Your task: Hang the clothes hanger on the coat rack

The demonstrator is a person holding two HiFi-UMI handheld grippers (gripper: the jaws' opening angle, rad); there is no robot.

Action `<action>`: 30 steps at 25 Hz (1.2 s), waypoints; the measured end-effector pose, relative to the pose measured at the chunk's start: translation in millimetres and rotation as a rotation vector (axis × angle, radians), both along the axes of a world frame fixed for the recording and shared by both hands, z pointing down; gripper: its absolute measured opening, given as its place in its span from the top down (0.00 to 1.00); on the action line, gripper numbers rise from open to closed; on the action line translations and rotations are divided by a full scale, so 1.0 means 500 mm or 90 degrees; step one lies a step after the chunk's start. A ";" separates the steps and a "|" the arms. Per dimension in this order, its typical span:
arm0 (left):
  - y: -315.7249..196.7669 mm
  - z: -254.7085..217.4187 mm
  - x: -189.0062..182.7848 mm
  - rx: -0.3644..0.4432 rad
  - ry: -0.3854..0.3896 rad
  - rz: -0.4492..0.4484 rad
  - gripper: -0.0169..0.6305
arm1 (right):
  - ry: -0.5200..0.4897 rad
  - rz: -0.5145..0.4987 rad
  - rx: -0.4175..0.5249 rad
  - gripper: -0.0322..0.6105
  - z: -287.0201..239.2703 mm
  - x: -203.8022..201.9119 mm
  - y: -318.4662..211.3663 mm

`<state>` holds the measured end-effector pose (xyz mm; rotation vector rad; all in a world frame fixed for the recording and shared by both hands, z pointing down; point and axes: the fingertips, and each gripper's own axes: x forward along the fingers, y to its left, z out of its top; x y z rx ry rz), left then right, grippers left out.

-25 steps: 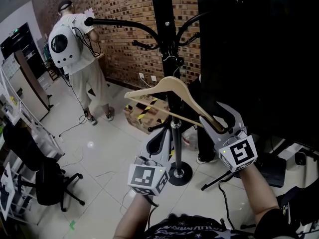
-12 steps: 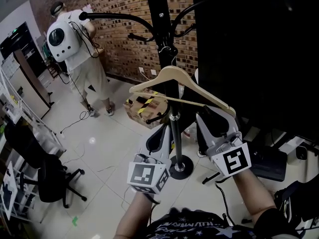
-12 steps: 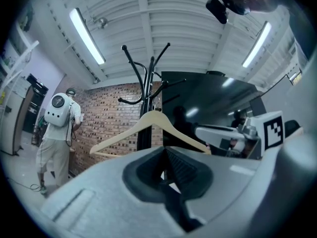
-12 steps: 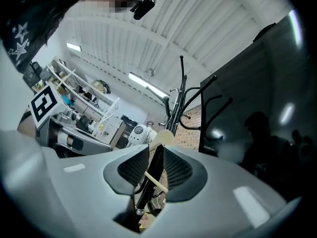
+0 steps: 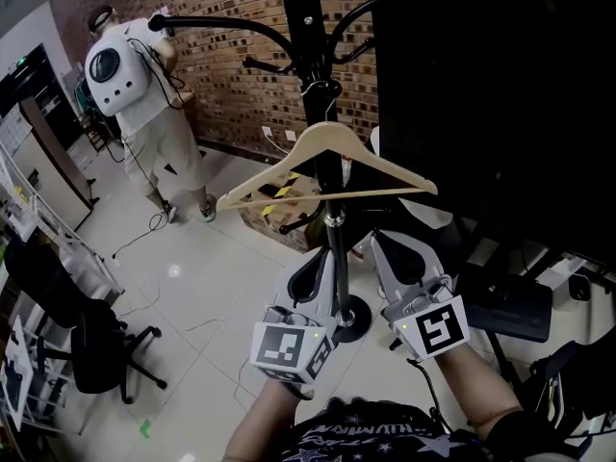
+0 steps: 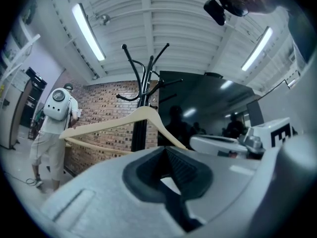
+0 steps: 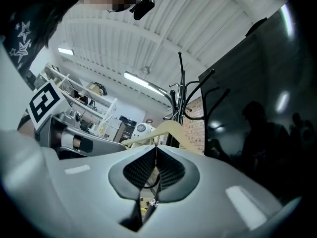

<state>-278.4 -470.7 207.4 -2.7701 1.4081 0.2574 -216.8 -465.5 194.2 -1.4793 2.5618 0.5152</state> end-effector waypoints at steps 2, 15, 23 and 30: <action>0.008 0.007 0.000 -0.003 0.001 0.004 0.97 | -0.002 0.001 -0.012 0.94 0.016 -0.001 0.007; 0.044 0.085 0.026 -0.055 0.014 0.022 0.97 | 0.019 -0.025 -0.084 0.94 0.111 -0.026 0.031; 0.033 0.109 0.019 -0.071 0.011 0.019 0.97 | 0.031 -0.025 -0.110 0.94 0.142 -0.038 0.030; 0.025 0.114 0.015 -0.064 0.014 0.019 0.97 | 0.036 -0.030 -0.113 0.94 0.140 -0.040 0.024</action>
